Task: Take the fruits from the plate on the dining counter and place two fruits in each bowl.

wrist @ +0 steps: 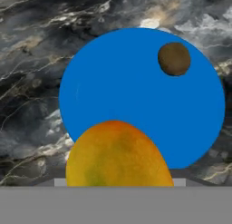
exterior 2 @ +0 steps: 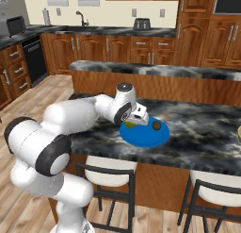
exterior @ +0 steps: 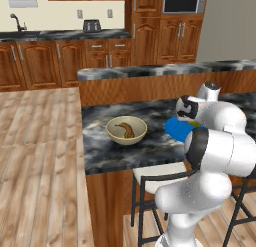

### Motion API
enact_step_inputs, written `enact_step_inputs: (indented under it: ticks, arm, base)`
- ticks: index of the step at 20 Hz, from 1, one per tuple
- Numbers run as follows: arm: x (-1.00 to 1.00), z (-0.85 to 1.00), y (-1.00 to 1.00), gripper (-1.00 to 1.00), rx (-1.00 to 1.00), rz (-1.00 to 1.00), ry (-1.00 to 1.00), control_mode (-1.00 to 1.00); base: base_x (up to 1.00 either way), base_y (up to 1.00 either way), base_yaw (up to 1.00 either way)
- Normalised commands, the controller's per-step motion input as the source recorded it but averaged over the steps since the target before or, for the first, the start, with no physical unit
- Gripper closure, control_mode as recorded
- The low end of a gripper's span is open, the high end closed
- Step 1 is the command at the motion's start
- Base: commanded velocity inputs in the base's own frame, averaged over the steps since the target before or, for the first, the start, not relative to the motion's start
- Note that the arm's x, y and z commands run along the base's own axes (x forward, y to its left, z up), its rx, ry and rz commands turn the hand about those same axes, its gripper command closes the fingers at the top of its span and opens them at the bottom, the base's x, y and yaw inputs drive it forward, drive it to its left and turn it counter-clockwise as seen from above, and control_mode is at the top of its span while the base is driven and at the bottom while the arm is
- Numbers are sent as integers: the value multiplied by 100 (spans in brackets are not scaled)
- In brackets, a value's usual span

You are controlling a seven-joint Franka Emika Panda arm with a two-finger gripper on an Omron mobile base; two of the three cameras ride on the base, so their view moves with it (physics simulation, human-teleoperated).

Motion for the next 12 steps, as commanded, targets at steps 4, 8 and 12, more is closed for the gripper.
enact_step_inputs:
  ticks: [4,8,12]
  arm:
    - [-95,56,72,100,-3,-4,0,-100]
    - [-54,57,76,100,-4,-2,0,-100]
    - [-40,32,44,100,-3,0,0,-100]
  base:
    - [0,0,0]
    - [0,0,0]
    - [0,0,0]
